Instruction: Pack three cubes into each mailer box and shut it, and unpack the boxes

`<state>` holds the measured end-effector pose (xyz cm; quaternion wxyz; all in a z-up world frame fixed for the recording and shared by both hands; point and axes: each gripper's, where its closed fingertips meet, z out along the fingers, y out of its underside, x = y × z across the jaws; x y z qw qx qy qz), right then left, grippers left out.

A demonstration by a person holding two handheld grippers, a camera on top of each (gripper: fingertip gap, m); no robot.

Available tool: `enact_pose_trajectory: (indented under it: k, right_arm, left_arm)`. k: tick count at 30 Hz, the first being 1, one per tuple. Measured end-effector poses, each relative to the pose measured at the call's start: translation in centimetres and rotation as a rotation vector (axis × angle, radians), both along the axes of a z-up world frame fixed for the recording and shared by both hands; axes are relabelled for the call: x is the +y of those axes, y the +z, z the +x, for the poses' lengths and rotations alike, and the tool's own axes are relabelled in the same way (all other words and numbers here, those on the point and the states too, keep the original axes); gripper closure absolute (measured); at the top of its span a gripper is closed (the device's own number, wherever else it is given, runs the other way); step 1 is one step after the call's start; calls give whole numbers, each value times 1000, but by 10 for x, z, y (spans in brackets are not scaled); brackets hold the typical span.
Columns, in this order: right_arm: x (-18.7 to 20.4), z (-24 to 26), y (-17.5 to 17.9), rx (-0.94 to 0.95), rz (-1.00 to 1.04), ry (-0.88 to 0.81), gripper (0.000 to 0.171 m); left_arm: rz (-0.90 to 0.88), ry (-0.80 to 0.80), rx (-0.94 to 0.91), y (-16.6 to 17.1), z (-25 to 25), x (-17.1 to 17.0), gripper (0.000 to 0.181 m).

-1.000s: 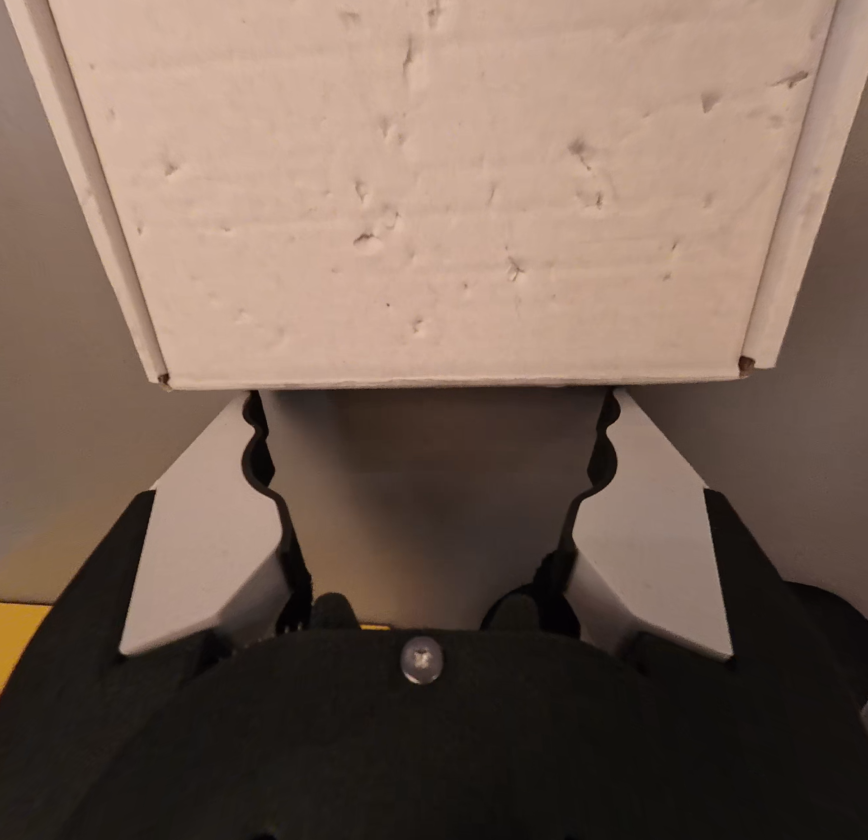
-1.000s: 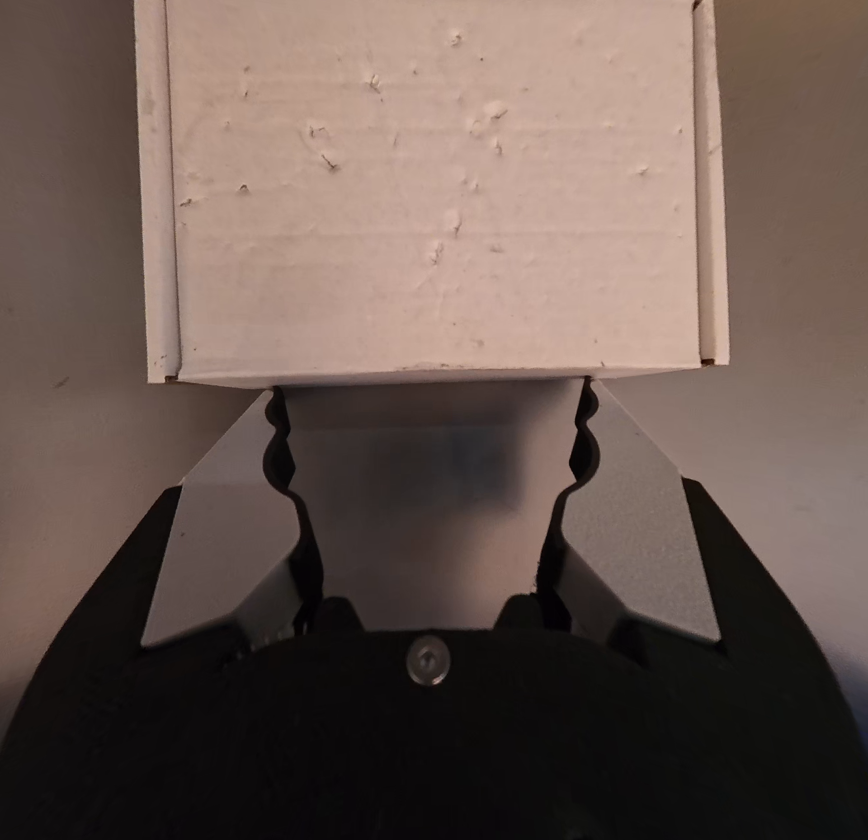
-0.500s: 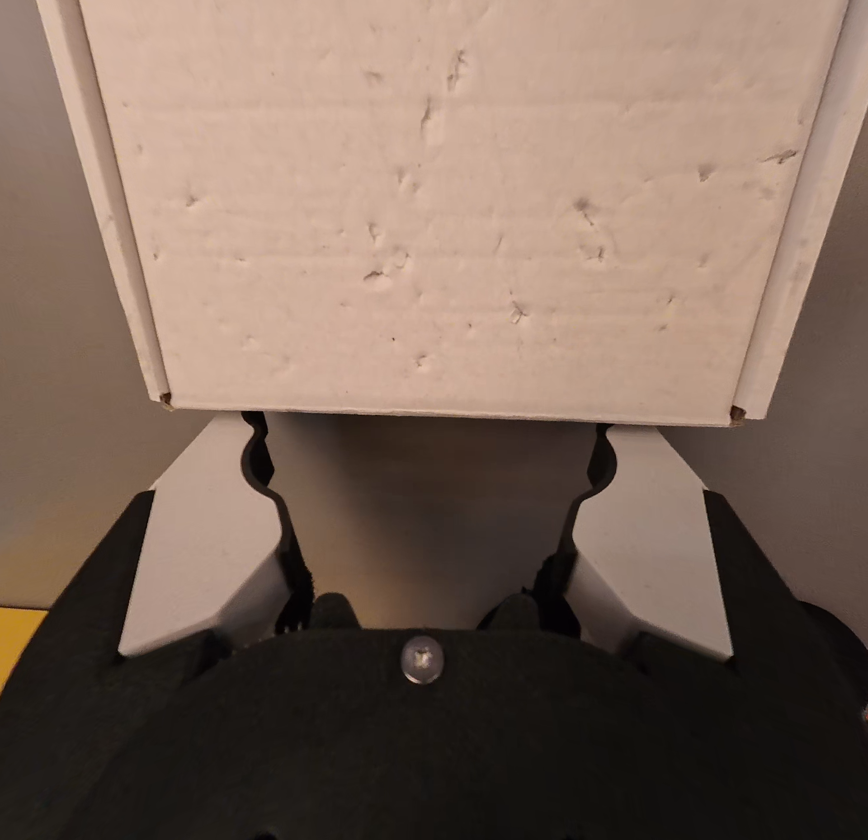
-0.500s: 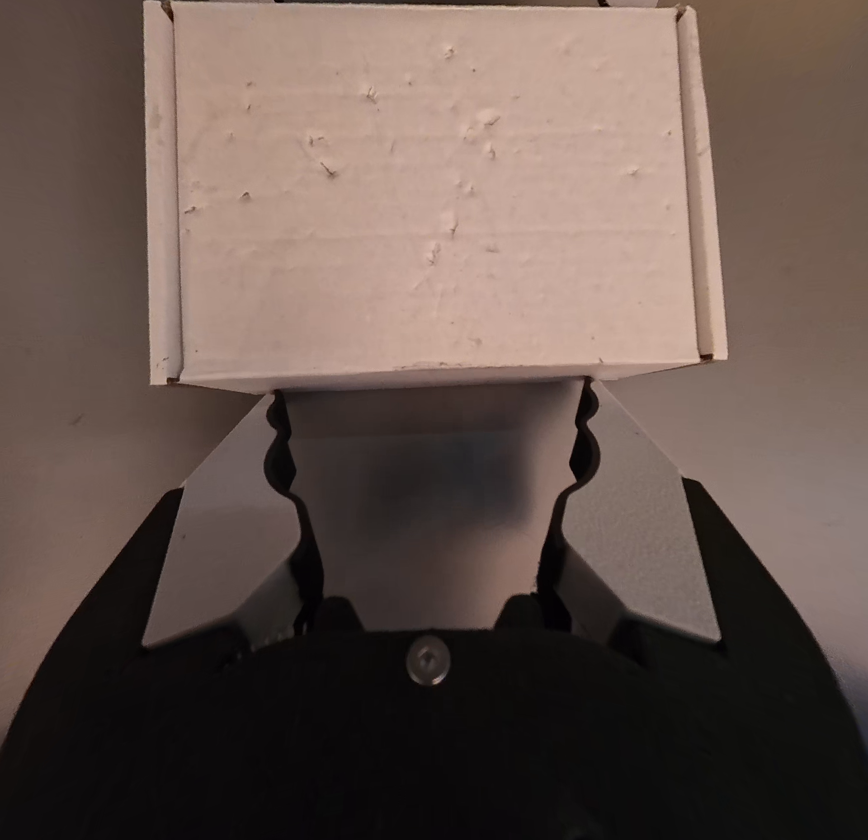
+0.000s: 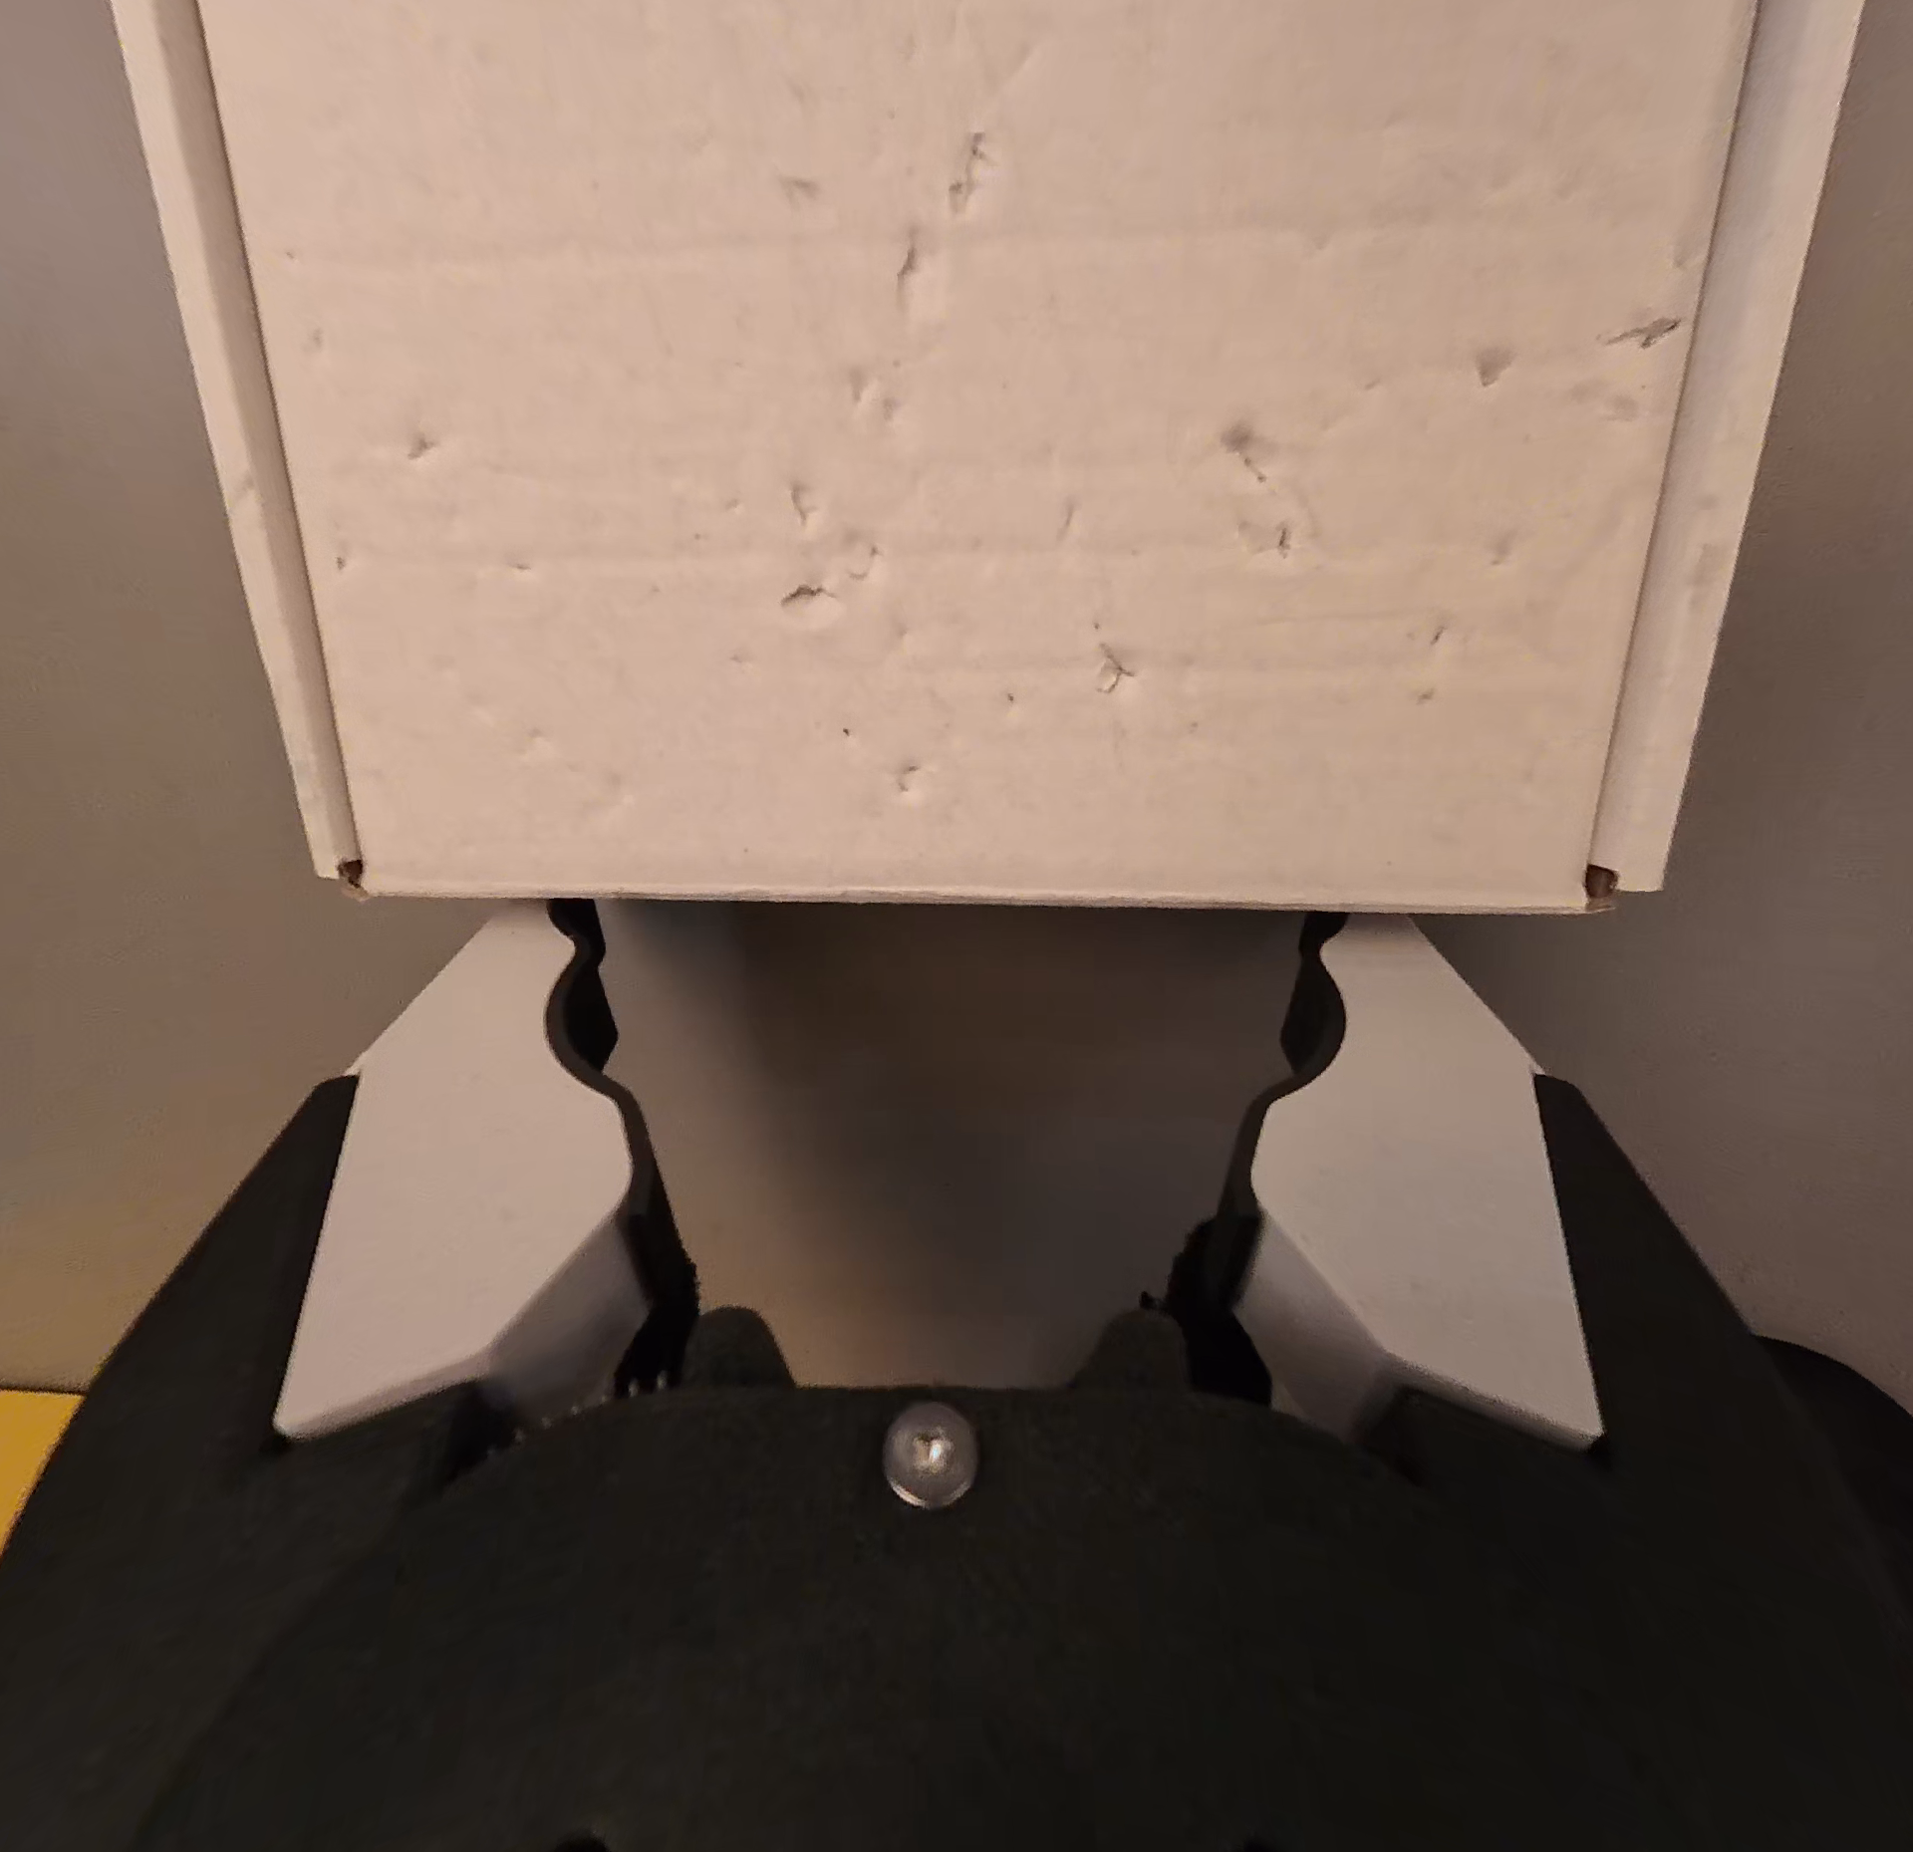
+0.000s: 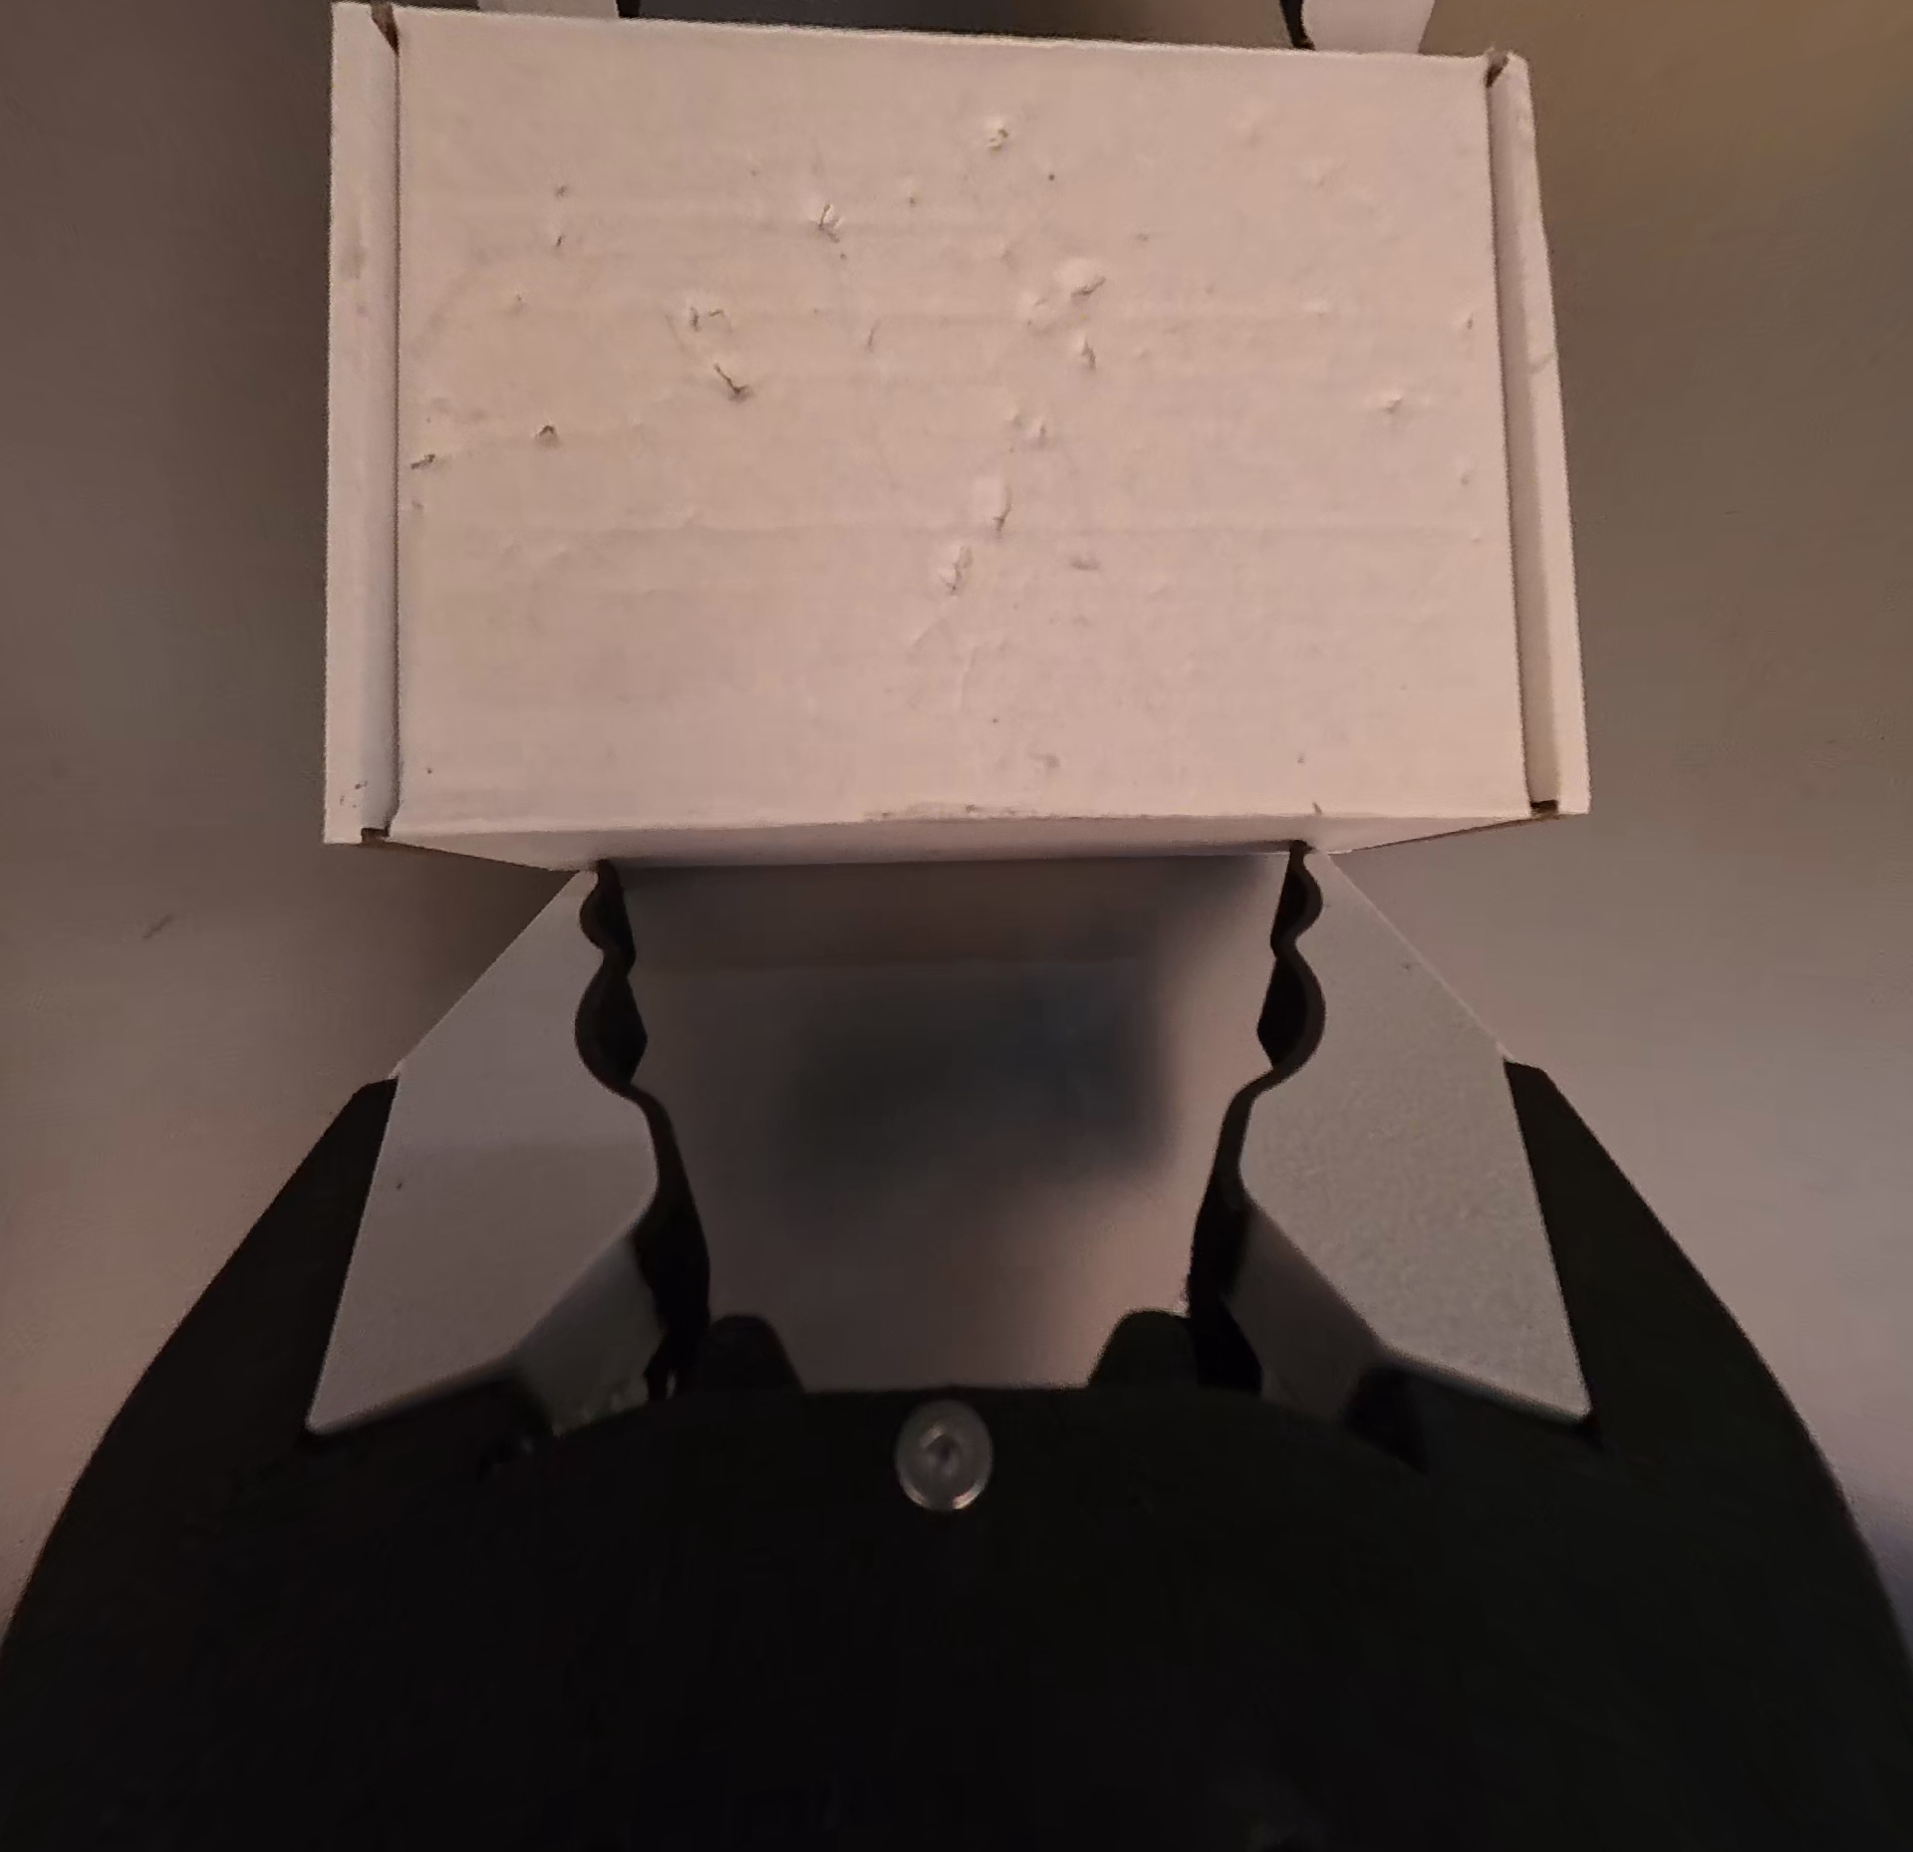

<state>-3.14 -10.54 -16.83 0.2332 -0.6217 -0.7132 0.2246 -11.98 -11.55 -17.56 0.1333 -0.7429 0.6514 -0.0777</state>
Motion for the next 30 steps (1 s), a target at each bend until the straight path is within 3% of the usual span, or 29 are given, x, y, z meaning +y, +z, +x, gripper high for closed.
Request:
enact_pose_trajectory:
  k: [6,9,11,16,22,24,27,30]
  right_arm:
    - [0,-1,0,-2,-2,-4,50]
    - [2,3,-1,-12,5,-24,40]
    - [13,14,-1,-86,59,-129,32]
    - [29,58,19,-212,129,-408,47]
    - [34,107,61,-130,110,-815,54]
    - [36,103,78,-38,88,-916,62]
    - [19,59,101,162,-65,-889,61]
    - [9,32,89,102,-105,-857,38]
  left_arm:
    - [-2,4,8,0,-1,0,49]
    - [-19,22,-9,-1,-1,-3,53]
    - [-39,77,-3,-2,-4,-5,53]
    - [1,159,-105,1,3,-12,63]
    - [31,256,-204,0,37,-23,53]
    - [58,319,-239,1,49,-19,55]
    - [78,445,-317,6,62,-12,56]
    - [103,529,-387,16,60,-9,57]
